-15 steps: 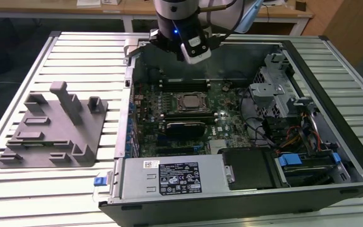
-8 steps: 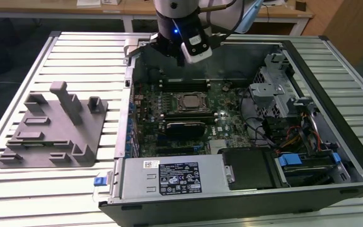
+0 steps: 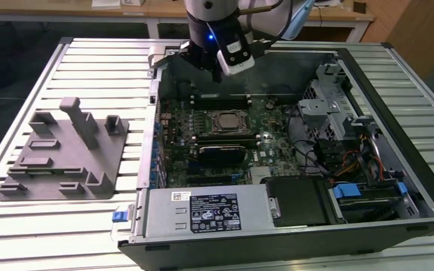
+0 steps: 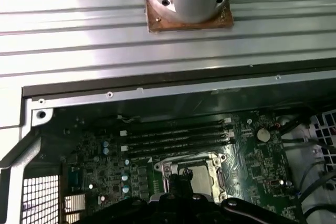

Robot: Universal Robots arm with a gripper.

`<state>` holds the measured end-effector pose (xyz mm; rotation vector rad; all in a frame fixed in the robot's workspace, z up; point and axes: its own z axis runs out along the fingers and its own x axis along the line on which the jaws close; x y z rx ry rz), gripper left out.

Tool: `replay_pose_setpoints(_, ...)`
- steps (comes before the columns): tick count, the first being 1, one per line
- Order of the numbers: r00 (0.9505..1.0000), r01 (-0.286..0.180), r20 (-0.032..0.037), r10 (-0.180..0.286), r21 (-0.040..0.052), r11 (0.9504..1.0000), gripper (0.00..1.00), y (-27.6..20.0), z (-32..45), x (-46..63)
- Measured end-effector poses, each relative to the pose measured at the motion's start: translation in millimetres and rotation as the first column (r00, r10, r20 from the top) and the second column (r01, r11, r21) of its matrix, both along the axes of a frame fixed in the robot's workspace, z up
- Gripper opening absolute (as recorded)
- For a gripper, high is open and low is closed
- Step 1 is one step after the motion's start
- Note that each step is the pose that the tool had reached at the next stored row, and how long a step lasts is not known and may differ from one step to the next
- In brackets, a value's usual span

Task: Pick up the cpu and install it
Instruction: 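Install the second cpu locking lever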

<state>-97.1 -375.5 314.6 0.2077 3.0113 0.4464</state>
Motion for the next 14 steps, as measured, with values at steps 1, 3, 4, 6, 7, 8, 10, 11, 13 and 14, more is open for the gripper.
replay_pose_setpoints(1,1.0,0.003,0.0001,-0.003,-0.0126,0.9999,0.11,0.0,0.0,0.1)
replay_pose_setpoints(3,1.0,0.008,0.0001,-0.008,-0.0298,0.9995,0.11,-0.1,0.0,0.8)
replay_pose_setpoints(4,0.9999,0.011,0.0002,-0.011,-0.0369,0.9993,0.11,-0.1,-0.1,1.4)
replay_pose_setpoints(6,0.9999,0.014,0.0003,-0.014,-0.049,0.9987,0.11,-0.1,-0.4,3.5)
replay_pose_setpoints(7,0.9999,0.015,0.0005,-0.015,-0.0539,0.9984,0.11,-0.1,-0.7,5.2)
replay_pose_setpoints(8,0.9999,0.016,0.0005,-0.016,-0.0581,0.9982,0.11,-0.1,-1.1,6.9)
replay_pose_setpoints(10,0.9999,0.017,0.0006,-0.017,-0.0633,0.9978,0.11,0.0,-2.2,9.7)
replay_pose_setpoints(11,0.9998,0.018,0.0007,-0.018,-0.0652,0.9977,0.11,-0.1,-2.6,10.7)
replay_pose_setpoints(13,0.9998,0.018,0.0008,-0.018,-0.0694,0.9974,0.11,-0.6,-3.1,12.1)
replay_pose_setpoints(14,0.9998,0.018,0.0008,-0.018,-0.0719,0.9972,0.11,-0.9,-3.2,12.7)
